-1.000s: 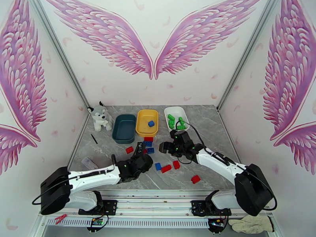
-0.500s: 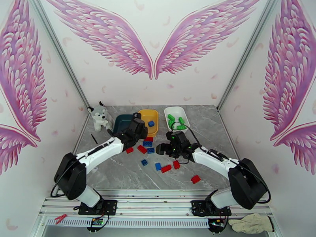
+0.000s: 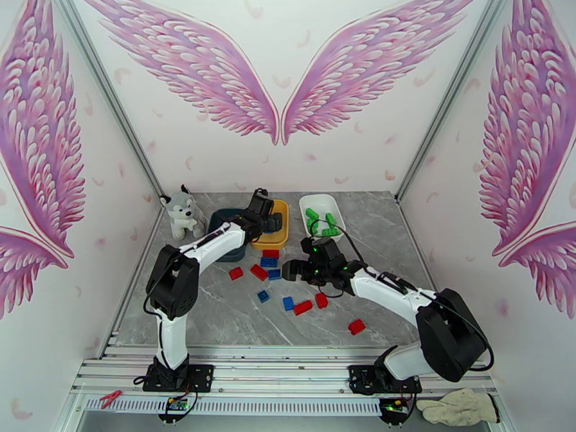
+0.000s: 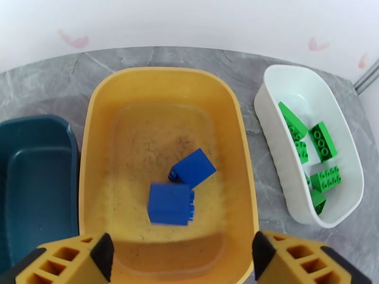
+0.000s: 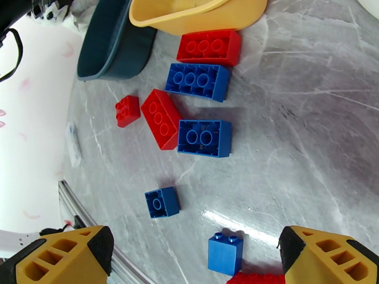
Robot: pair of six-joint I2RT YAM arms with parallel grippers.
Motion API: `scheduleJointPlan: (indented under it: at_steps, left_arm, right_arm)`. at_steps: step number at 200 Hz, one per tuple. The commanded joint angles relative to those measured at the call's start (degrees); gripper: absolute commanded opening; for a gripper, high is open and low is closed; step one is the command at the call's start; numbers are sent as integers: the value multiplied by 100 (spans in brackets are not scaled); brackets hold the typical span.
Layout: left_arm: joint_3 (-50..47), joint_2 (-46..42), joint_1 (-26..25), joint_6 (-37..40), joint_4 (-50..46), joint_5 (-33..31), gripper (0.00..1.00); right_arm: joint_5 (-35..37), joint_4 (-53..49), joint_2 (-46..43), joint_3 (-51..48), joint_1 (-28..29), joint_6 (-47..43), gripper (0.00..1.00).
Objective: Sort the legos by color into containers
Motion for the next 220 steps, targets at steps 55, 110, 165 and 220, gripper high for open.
scheduleJointPlan:
  at_steps: [55, 110, 165, 220]
  left_arm:
    - [-2603, -2762, -452, -109, 201, -604, 88]
    - [-4773, -4300, -1037, -742, 138, -649, 90]
    - [-6314, -5217, -1764, -1785, 625, -471, 90]
    - [-6393, -4108, -2239, -2090, 1483, -608, 87]
  right_arm:
    - [400, 64, -734, -145, 197, 304, 99]
    - [619, 145, -624, -298, 1056, 453, 99]
    - [1959, -6, -1130, -486, 1918, 421, 91]
    - [2047, -76, -1103, -494, 1941, 495, 86]
